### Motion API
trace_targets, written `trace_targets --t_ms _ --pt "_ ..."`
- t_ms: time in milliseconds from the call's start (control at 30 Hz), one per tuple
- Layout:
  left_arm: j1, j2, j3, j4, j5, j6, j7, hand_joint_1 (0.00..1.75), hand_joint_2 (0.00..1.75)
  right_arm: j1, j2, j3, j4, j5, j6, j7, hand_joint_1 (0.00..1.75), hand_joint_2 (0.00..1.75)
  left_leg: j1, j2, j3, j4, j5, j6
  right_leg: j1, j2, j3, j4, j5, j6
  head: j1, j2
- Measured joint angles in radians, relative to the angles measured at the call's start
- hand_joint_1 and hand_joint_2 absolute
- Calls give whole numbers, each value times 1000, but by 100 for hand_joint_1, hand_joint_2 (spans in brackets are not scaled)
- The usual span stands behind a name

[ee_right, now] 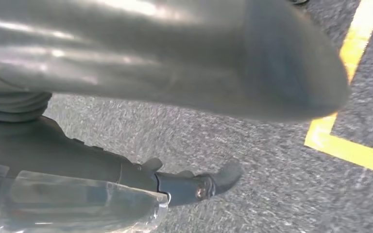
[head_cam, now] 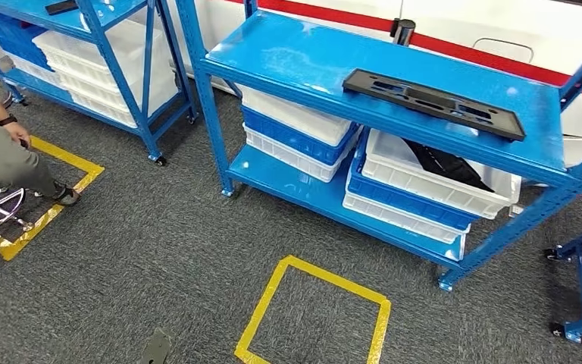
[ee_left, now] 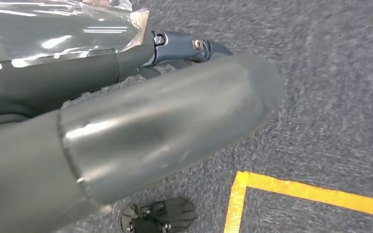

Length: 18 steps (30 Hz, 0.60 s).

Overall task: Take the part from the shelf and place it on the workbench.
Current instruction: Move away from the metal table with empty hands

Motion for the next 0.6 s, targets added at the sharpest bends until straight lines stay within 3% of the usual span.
trace_targets --t_ms 67,133,200,233,267,300,367,433,467,500,567,600 --pt "0 0 1 -1 -1 0 -3 0 0 -3 0 0 0 1 0 -2 0 175 -1 -1 20 -13 -1 15 -2 -2 -23 57 18 13 3 0" --pt "0 0 2 -1 0 -1 -4 0 0 -3 1 0 0 1 1 -2 0 175 -2 -2 46 -31 -6 26 -6 -4 -108 180 22 12 4 0" --pt "-1 0 3 -1 2 -5 -4 0 0 -2 2 0 0 -1 4 -2 0 175 -4 -6 72 -50 -18 30 -6 -5 -204 280 -25 2 5 0" --pt "-1 0 3 -1 2 -6 -4 0 0 0 3 0 0 -2 5 -2 0 175 -6 -9 87 -57 -26 31 -5 -5 -237 294 -52 0 5 0" --pt "0 0 4 -1 2 -7 -4 0 0 1 3 0 0 -3 6 -2 0 131 -7 -12 103 -61 -35 31 -5 -5 -256 280 -63 2 5 0" --pt "0 0 4 -1 3 -8 -5 0 0 1 3 0 0 -4 6 -2 0 87 -8 -15 120 -62 -46 30 -5 -5 -262 242 -51 8 6 0" --pt "0 0 5 -1 2 -9 -6 0 0 2 2 0 0 -7 7 -1 0 0 -10 -16 152 -62 -69 27 -4 -9 -254 126 41 25 7 0" --pt "0 0 5 -1 1 -9 -8 0 0 1 2 0 0 -11 7 1 0 0 -14 -11 172 -64 -93 18 6 -28 -242 57 117 18 10 0" --pt "1 0 5 -1 0 -9 -9 0 0 0 2 0 0 -12 8 3 0 0 -16 -6 182 -60 -100 12 9 -32 -239 46 137 6 10 0" --pt "2 0 6 -2 -1 -9 -10 0 0 -1 3 0 0 -14 8 4 0 0 -17 -1 190 -57 -107 4 9 -32 -228 44 143 -9 11 0" --pt "-2 0 6 -2 -4 -9 -11 0 0 -4 3 0 0 -14 8 5 0 0 -14 5 203 -32 -120 -7 -1 -16 -208 36 163 -28 9 0" --pt "-6 0 5 -2 -4 -9 -11 0 0 -5 3 0 0 -14 8 5 0 0 -12 4 193 -3 -135 -11 -4 -10 -197 35 164 -35 7 0"
